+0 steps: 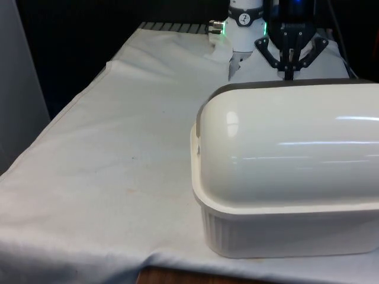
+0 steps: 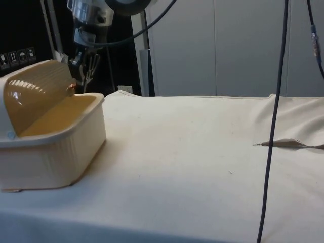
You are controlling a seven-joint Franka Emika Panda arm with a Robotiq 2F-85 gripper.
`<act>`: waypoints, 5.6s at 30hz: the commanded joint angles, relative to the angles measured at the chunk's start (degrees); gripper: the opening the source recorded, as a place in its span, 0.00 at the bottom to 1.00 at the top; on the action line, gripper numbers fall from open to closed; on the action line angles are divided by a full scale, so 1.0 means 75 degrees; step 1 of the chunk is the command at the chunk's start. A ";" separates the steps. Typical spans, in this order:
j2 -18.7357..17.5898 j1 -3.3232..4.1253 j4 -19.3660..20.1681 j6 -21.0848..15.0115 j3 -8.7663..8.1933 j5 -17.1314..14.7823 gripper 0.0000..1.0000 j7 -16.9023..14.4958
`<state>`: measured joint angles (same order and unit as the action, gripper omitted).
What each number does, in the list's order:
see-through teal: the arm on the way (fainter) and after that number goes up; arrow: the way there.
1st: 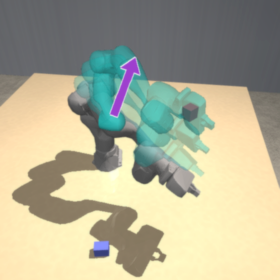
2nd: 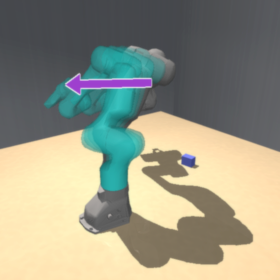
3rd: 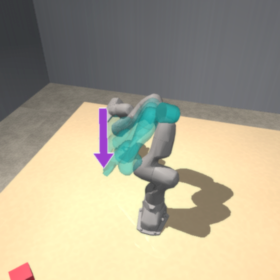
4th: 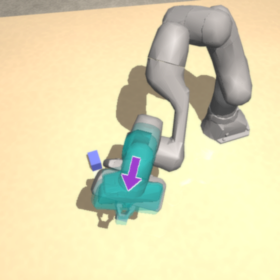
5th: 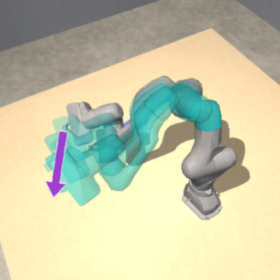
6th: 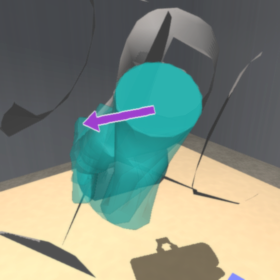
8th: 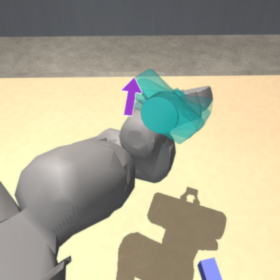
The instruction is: Open the lid, then close it.
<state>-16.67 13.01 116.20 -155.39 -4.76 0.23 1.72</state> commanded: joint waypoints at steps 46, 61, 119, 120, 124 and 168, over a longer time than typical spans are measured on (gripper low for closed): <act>-0.0657 -0.0046 -0.2116 0.1077 -0.0130 -0.0023 0.00 -0.0023; -0.0497 -0.0046 -0.2636 0.1673 -0.0160 0.0000 0.00 -0.0023; 0.0527 -0.0008 -0.3285 0.4966 -0.0229 0.0038 0.07 -0.0122; 0.0466 -0.0015 -0.3361 0.5027 -0.0229 0.0038 0.07 -0.0130; 0.0428 -0.0015 -0.3407 0.5027 -0.0229 0.0031 0.25 -0.0130; -0.1352 -0.0115 -0.5844 0.5103 -0.0244 -0.0031 1.00 -0.0145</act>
<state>-26.59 12.32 72.82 -117.97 -6.70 0.34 0.80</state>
